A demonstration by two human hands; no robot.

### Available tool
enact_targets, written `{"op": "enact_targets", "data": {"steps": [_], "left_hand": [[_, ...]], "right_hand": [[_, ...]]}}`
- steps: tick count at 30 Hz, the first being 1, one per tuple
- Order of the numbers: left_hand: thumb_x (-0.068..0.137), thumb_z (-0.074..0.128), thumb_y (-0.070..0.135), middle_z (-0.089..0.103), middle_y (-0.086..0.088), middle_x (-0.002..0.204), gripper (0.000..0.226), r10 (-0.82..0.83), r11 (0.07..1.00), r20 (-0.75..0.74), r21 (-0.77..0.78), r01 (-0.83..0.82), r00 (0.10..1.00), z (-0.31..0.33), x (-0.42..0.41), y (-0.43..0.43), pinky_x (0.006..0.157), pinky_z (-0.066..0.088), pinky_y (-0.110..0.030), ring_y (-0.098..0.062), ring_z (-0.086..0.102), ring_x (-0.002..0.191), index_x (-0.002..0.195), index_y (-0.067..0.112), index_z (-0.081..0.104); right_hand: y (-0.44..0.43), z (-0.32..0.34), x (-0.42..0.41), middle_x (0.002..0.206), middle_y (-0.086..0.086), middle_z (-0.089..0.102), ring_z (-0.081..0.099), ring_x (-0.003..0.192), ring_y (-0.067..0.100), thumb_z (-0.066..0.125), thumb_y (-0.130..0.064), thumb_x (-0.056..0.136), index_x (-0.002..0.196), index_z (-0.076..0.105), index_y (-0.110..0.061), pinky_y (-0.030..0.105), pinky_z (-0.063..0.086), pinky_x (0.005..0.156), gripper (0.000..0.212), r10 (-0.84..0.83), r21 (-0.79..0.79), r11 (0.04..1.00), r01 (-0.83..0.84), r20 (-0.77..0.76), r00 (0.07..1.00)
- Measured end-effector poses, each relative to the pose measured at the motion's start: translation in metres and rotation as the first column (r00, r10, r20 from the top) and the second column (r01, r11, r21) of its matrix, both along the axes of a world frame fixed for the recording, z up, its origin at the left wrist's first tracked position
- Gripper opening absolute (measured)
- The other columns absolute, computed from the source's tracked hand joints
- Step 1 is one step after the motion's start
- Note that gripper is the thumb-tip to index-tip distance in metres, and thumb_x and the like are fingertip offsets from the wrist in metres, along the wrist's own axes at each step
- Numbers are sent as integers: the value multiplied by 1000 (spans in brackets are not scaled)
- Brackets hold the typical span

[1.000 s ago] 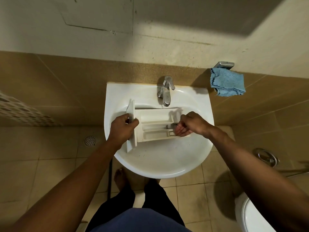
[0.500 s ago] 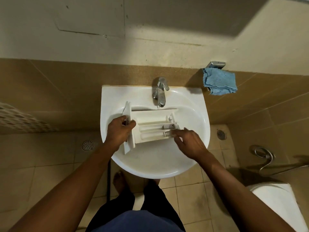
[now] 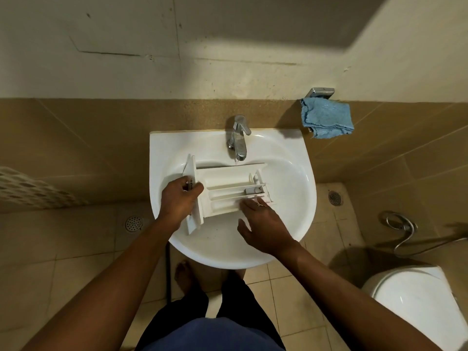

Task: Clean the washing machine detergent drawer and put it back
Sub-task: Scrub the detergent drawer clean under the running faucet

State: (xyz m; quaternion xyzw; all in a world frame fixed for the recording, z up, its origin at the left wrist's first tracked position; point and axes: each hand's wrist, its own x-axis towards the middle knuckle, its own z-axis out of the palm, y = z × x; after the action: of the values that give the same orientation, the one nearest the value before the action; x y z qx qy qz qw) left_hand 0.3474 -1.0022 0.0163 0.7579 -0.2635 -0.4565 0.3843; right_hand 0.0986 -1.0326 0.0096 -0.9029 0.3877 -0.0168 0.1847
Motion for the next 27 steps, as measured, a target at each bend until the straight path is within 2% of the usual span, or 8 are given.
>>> {"op": "enact_targets", "data": {"steps": [2,5,9,11,15,21,24,27], "left_hand": [[91,73,31,72,-18,98,32,0,1000,-7,7,0,1000,0,1,-1,71,61,-63,-40,71,91,104,2,70],[93,73,29,71,-19,101,31,3,1000,-8,3,-3,1000,-1,0,-2,72,61,-62,-39,71,94,105,0,70],[91,73,33,71,-13,95,30,3,1000,12,3,-3,1000,0,-3,-2,78,62,-59,-34,71,92,101,5,71],[91,72,34,72,-12,95,23,4,1000,6,-2,-4,1000,0,-2,-2,76,62,-60,-34,71,92,96,11,71],[95,72,27,72,-4,98,3,21,999,-20,-42,-22,1000,-2,-1,0,74,64,-58,-32,72,95,95,26,68],[96,71,27,70,-1,92,17,51,997,-10,-51,-51,999,-5,-1,0,75,63,-58,-32,71,91,82,35,65],[96,71,25,69,2,92,14,40,997,-34,-61,-42,999,-6,-1,-2,74,64,-54,-28,70,91,87,34,66],[95,73,27,71,1,97,10,48,997,-54,-50,-50,997,-7,-1,-2,76,65,-53,-30,71,95,105,25,70]], "right_hand": [[-14,2,-13,134,9,68,64,120,29,56,-22,95,133,65,-10,42,44,115,41,-3,-7,1000,3,29,1000],[-30,4,-28,124,7,74,69,114,25,59,-19,92,122,72,-13,38,31,123,34,-121,-60,991,122,16,993],[0,-1,7,117,11,72,66,108,29,56,-34,94,119,69,-8,35,42,109,38,-35,-20,999,35,-9,999],[-6,2,-1,124,8,73,66,113,25,62,-26,93,125,70,-9,33,47,105,37,-29,-5,1000,29,72,997],[-22,3,-34,125,4,74,70,112,21,67,-14,92,124,73,-12,32,55,101,33,-218,-11,975,223,168,961],[-10,-4,-20,115,6,74,67,106,22,65,-14,93,119,73,-12,32,54,95,27,-126,-81,987,140,160,979],[-38,-2,-53,110,3,78,72,97,22,68,-8,94,113,77,-17,31,57,86,23,-141,-52,987,150,142,980],[-55,-3,-65,90,5,77,68,84,28,68,-12,94,102,79,-19,35,56,75,15,-168,-74,982,173,72,983]]}}
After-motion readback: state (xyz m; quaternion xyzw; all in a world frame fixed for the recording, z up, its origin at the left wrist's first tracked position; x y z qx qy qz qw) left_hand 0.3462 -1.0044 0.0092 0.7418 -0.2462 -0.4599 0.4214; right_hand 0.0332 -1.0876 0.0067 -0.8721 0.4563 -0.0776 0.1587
